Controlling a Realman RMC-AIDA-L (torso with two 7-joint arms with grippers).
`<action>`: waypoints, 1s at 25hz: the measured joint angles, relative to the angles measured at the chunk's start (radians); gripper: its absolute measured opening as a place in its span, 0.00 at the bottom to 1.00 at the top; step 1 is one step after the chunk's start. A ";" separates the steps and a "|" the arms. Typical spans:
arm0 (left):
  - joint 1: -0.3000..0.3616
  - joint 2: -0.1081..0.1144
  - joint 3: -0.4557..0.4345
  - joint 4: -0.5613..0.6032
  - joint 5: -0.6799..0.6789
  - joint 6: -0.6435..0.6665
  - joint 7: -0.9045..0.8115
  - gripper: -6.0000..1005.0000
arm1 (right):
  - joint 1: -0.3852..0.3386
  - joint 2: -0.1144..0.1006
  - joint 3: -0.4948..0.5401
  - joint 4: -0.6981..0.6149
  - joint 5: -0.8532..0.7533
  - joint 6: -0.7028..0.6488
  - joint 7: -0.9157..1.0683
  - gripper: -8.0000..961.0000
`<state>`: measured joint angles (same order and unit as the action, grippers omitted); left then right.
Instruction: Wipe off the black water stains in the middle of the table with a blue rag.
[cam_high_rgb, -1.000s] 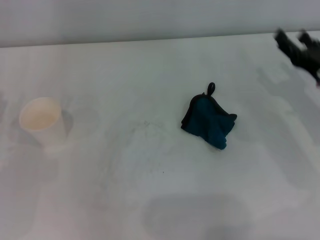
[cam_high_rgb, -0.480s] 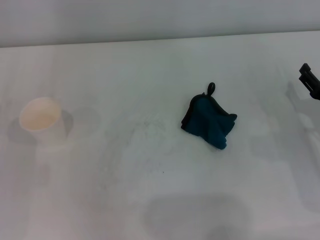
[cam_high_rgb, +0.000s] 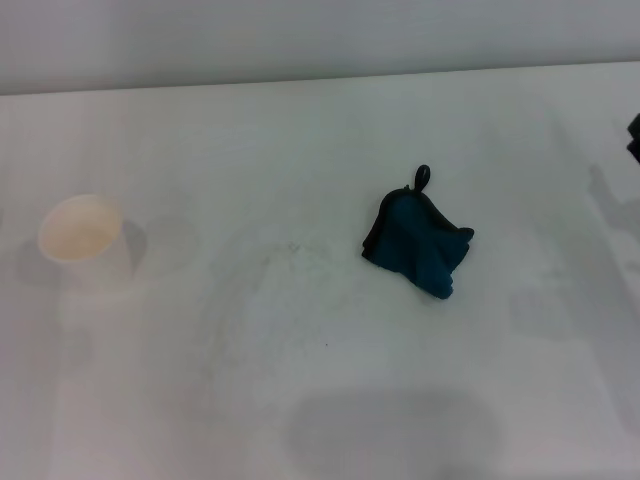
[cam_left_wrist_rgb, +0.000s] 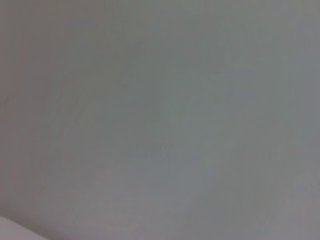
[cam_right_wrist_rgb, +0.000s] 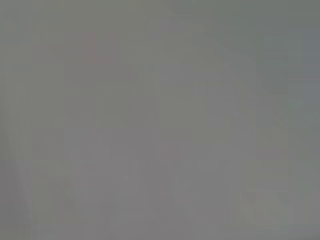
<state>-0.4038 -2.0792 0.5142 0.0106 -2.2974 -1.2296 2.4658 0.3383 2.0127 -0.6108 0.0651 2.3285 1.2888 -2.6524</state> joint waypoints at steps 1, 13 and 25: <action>0.003 -0.002 0.000 -0.001 0.000 0.002 0.008 0.89 | -0.004 -0.001 0.000 -0.005 0.000 0.000 0.002 0.90; 0.010 -0.003 -0.008 -0.014 -0.006 0.036 0.027 0.88 | -0.001 -0.002 -0.002 -0.016 -0.002 -0.013 0.003 0.90; -0.015 -0.007 -0.090 -0.104 -0.135 0.029 0.010 0.88 | 0.039 0.001 0.010 -0.056 0.003 -0.065 0.002 0.90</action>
<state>-0.4183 -2.0860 0.4247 -0.0934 -2.4328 -1.2008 2.4760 0.3771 2.0138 -0.6009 0.0087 2.3312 1.2237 -2.6500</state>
